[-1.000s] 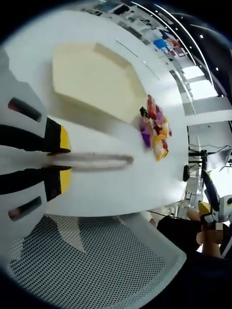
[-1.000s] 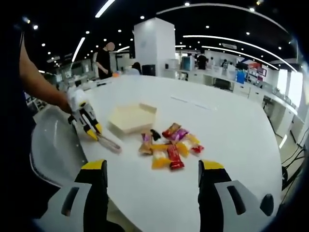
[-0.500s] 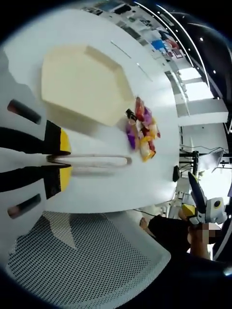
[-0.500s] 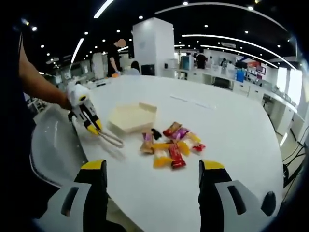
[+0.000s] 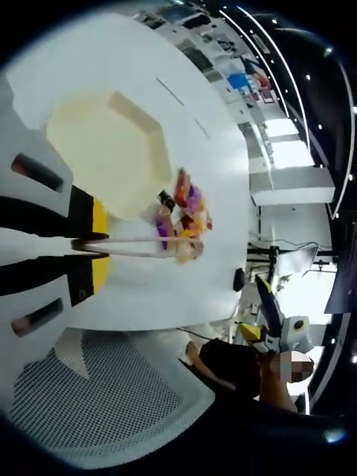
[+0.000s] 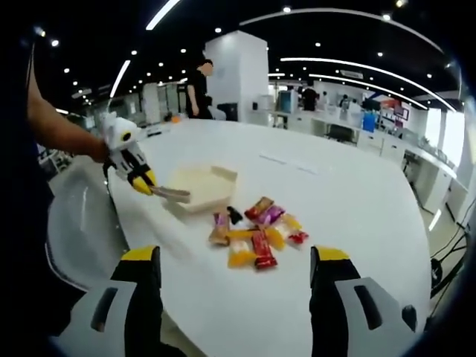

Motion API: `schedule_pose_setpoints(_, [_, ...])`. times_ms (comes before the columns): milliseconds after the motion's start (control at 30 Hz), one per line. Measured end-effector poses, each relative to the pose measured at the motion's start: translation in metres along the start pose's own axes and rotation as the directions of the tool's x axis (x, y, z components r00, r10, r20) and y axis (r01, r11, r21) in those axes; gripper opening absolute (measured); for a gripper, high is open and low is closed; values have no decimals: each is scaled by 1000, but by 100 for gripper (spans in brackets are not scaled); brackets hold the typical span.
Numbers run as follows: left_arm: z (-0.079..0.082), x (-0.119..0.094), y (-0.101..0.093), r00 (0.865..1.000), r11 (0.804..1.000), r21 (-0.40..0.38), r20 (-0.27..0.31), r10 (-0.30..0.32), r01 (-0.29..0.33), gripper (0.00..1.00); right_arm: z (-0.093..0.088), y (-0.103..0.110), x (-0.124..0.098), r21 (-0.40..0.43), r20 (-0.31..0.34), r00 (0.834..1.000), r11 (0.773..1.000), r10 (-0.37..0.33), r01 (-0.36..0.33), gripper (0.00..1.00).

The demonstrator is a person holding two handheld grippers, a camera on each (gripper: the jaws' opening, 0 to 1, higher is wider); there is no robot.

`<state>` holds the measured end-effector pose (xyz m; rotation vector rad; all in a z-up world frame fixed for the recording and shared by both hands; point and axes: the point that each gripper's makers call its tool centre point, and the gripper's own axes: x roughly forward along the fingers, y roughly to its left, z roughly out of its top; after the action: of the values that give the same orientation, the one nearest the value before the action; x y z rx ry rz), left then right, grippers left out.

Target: Place the target food into the container with the food tongs after gripping and lifting it, then release it inside without dropping or visibly crushing the food.

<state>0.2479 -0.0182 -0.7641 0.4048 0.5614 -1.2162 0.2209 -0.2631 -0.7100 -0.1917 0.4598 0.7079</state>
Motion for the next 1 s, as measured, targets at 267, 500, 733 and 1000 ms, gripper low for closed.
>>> schedule_pose_setpoints(267, [41, -19, 13, 997, 1000, 15, 73, -13, 12, 3, 31, -16, 0, -15, 47, 999, 1000, -3, 4, 82])
schedule_pose_setpoints(500, [71, -34, 22, 992, 999, 30, 121, -30, 27, 3, 62, -18, 4, -58, 75, 997, 998, 25, -20, 82])
schedule_pose_setpoints(733, [111, -52, 28, 980, 998, 49, 191, -46, 37, 3, 113, -3, 14, -88, 147, 984, 992, 104, -91, 79])
schedule_pose_setpoints(1000, [145, -67, 26, 965, 994, 73, 245, -91, 76, 3, 150, 24, 29, -131, 185, 959, 972, 216, -193, 76])
